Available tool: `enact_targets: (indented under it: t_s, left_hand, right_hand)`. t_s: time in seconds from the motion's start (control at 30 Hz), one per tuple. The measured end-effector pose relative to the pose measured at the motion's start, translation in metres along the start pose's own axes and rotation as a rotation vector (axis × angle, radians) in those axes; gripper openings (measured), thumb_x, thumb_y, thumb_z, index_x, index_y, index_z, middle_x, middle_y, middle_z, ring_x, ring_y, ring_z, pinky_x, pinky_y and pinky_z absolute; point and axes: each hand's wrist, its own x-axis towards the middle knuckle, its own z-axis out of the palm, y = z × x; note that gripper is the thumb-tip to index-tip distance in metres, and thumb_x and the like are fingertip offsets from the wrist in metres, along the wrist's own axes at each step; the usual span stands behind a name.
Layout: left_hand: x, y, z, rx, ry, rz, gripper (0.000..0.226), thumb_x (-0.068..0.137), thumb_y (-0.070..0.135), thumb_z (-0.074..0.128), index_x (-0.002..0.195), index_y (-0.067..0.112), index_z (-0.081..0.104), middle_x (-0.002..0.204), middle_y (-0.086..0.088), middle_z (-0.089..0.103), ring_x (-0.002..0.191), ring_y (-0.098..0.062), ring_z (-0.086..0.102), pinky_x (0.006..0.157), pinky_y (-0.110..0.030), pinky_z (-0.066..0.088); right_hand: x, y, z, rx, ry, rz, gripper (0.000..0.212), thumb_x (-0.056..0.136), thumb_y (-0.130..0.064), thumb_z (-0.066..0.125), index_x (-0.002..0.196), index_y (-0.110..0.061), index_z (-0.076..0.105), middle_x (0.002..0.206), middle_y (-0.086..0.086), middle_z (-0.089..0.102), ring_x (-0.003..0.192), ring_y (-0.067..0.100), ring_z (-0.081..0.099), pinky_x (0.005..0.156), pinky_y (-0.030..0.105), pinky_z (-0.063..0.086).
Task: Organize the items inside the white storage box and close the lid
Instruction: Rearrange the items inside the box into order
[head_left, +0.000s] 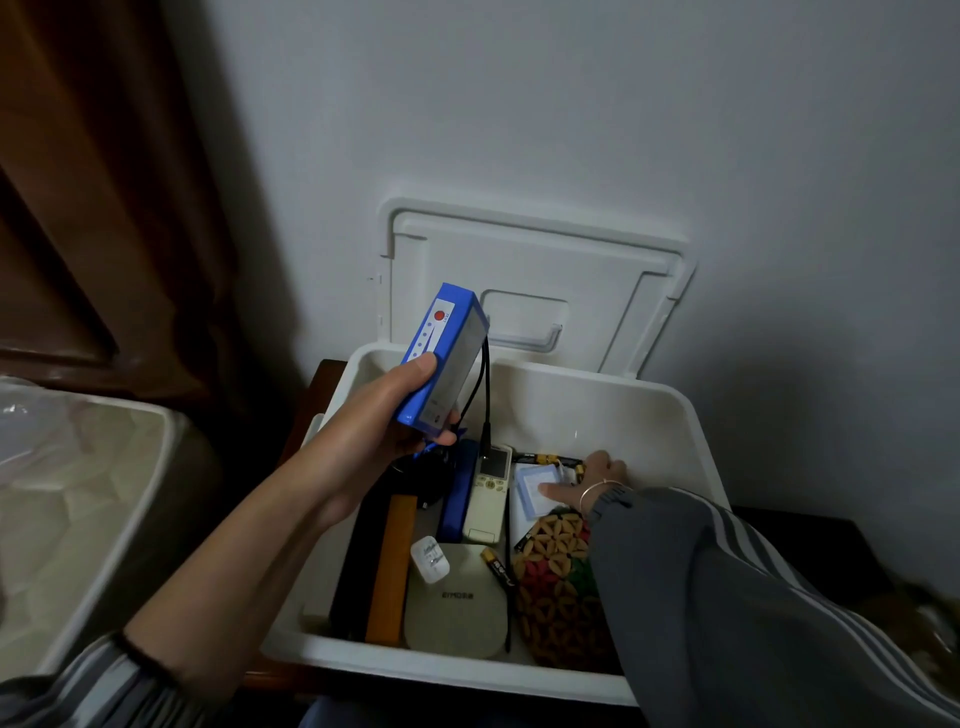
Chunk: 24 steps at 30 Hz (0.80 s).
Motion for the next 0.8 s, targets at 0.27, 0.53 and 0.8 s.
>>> enact_targets:
  t_s: [0.27,0.53,0.8]
  left_hand:
    - [-0.003,0.000,0.001,-0.024,0.020,-0.003,0.053,0.073,0.066,0.055,0.116,0.034,0.056,0.091,0.004,0.073,0.082,-0.014,0.070,0.064,-0.013,0.052]
    - [-0.008,0.006,-0.007,-0.053,0.065,0.001,0.055,0.073,0.061,0.057,0.118,0.028,0.055,0.097,-0.002,0.071,0.081,-0.011,0.071,0.064,-0.016,0.054]
    - [-0.009,0.014,-0.015,-0.054,0.072,0.046,0.051,0.073,0.061,0.057,0.113,0.029,0.060,0.097,-0.004,0.068,0.081,-0.013,0.069,0.076,-0.025,0.054]
  right_hand:
    - [0.002,-0.004,-0.011,0.216,0.045,0.007,0.036,0.080,-0.022,0.072,0.106,0.001,0.065,0.111,0.020,0.064,0.104,0.033,0.061,0.092,0.037,0.049]
    - [-0.004,-0.019,-0.027,0.748,-0.212,0.112,0.030,0.084,0.005,0.060,0.105,-0.010,0.044,0.103,0.011,0.049,0.072,0.022,0.050,0.034,0.021,0.049]
    - [-0.059,-0.084,-0.009,0.757,-0.396,-0.034,0.047,0.084,-0.001,0.065,0.126,-0.003,0.046,0.128,0.022,0.051,0.095,0.028,0.055,0.067,0.033,0.056]
